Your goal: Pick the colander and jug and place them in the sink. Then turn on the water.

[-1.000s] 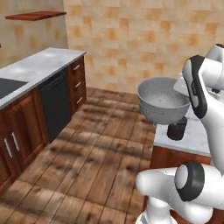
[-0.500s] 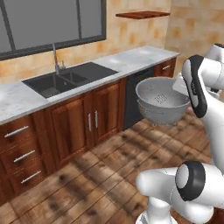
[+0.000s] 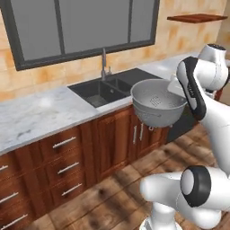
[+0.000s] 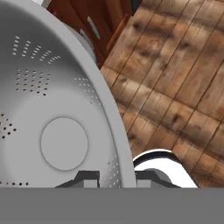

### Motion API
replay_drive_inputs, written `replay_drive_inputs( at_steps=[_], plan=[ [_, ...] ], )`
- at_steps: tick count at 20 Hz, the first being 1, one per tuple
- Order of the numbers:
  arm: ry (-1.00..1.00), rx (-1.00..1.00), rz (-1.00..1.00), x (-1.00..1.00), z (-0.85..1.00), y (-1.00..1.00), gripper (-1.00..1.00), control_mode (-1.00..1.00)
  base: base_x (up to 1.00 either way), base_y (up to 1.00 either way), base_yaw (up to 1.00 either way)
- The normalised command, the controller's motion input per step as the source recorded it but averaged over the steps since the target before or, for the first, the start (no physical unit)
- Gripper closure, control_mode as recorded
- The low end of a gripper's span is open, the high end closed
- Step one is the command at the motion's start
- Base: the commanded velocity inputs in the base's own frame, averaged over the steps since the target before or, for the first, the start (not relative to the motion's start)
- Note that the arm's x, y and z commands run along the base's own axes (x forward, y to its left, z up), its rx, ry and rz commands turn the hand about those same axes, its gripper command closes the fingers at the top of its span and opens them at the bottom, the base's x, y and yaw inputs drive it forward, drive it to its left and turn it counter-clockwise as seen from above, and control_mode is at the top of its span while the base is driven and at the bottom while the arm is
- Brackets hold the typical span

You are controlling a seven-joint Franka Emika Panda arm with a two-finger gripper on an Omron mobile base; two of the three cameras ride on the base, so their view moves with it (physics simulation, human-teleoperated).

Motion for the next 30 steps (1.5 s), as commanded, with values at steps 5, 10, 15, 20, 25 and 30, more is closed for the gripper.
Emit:
replay_drive_inputs(
  at_steps=[5, 10, 15, 20, 25, 30],
  plan=[
    [0.0, 0.0, 0.0, 0.0, 0.0, 0.0, 1.0, 1.0, 1.0, 0.27, -0.01],
    [0.0, 0.0, 0.0, 0.0, 0.0, 0.0, 1.0, 1.0, 1.0, 0.0, 0.35],
    [0.0, 0.0, 0.0, 0.0, 0.0, 0.0, 1.0, 1.0, 0.45, -0.22, 0.53],
    [0.0, 0.0, 0.0, 0.0, 0.0, 0.0, 1.0, 1.0, 0.21, -0.76, 0.42],
    [0.0, 0.0, 0.0, 0.0, 0.0, 0.0, 1.0, 1.0, 0.74, -0.54, 0.31],
    [0.0, 0.0, 0.0, 0.0, 0.0, 0.0, 1.0, 1.0, 0.79, 0.0, 0.05]
  ],
)
